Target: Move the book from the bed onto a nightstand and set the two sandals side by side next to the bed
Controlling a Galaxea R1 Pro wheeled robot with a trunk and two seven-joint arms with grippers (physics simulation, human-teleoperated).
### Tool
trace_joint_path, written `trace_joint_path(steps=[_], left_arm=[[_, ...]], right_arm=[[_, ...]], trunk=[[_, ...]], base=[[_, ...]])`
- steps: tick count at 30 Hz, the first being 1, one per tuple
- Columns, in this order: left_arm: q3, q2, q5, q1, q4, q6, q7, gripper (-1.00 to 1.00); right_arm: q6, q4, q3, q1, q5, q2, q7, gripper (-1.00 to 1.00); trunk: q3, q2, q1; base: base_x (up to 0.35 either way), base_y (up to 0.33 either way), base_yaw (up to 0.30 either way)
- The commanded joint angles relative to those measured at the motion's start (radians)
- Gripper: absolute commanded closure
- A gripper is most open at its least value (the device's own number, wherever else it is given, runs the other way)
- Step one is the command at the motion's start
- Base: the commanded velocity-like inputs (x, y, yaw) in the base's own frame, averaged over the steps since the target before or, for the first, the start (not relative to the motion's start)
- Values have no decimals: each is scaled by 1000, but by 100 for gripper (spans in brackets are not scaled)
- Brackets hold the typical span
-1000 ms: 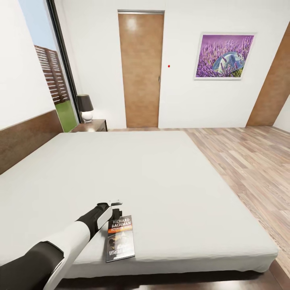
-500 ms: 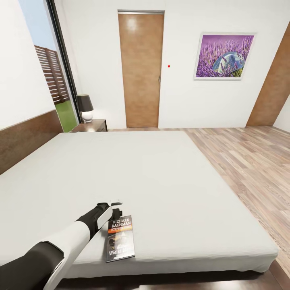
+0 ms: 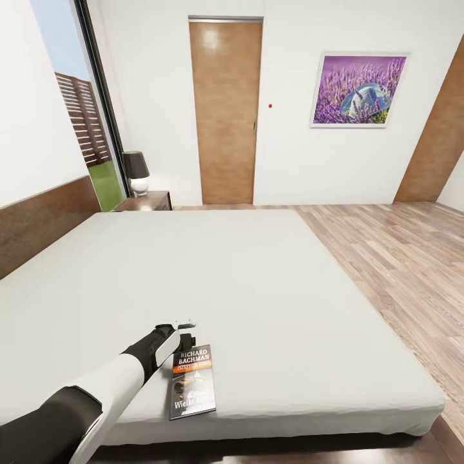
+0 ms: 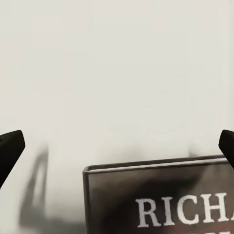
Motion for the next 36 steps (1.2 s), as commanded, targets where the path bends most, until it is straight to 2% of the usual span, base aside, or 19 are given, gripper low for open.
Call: trace_joint_path(steps=[1,36], left_arm=[[-8,1,11,0,-2,3,8,-100],[-8,0,11,0,-2,3,8,-100]], right_arm=[[-6,2,-9,-1,10,0,-3,-100],[-6,2,-8,-1,11,0,-3,-100]], trunk=[[-1,0,0],[-1,0,0]], base=[[0,0,0],[0,0,0]])
